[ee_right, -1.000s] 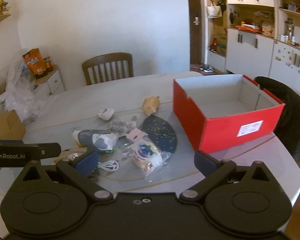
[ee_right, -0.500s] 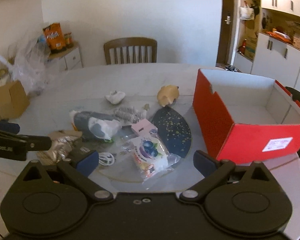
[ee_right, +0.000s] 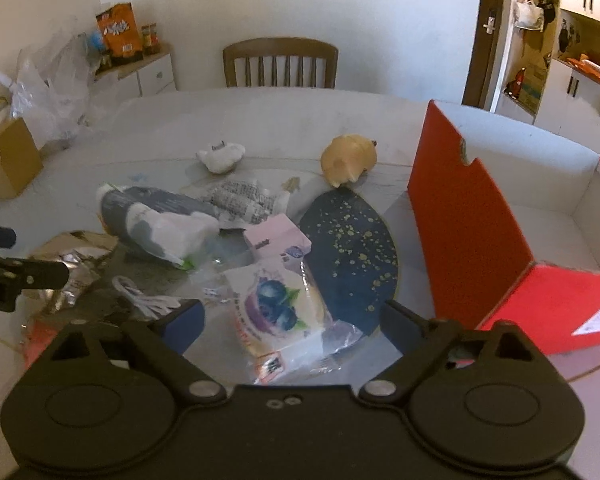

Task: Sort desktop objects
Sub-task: 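Reach the left tool toward the gold foil bag while the right tool reaches the blueberry bread bag, then close the left tool on the gold foil bag while the right tool grips the blueberry bread bag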

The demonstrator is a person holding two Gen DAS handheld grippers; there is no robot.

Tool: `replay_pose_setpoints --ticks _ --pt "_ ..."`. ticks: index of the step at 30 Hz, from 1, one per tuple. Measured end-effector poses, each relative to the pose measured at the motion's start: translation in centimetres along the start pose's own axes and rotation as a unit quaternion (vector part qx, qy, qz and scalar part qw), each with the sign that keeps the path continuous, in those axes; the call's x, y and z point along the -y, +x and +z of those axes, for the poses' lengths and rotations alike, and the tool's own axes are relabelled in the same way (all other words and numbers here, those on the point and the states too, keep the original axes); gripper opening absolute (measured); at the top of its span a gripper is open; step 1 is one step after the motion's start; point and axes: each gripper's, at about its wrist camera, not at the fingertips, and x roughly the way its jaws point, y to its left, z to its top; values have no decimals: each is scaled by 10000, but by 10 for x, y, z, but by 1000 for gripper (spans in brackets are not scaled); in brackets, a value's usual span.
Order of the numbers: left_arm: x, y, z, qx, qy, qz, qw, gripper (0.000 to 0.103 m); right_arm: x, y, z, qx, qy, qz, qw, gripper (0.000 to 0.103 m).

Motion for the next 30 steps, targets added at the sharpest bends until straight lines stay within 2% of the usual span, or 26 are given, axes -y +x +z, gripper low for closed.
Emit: replay_pose_setpoints --ticks 5,7,10,14,18,23,30 --pt "1 6 2 -50 -39 -51 10000 102 4 10 2 -79 84 88 9999 86" --pt "1 8 3 -61 -23 -89 9999 98 3 13 2 -111 77 116 9998 84" --pt "1 11 3 -116 -4 -131 9998 89 2 17 2 -148 59 174 9997 80" --pt "-1 15 3 -197 -42 -222 9996 68 1 20 3 -175 54 176 9997 73" --pt "0 14 2 -168 -10 -283 9995 58 0 21 4 -201 53 174 9996 64" --pt "5 10 2 -115 135 -257 9995 52 0 20 5 -201 25 142 9997 55" --pt "7 2 1 -13 165 -261 9995 45 6 12 5 -186 212 113 9995 52"
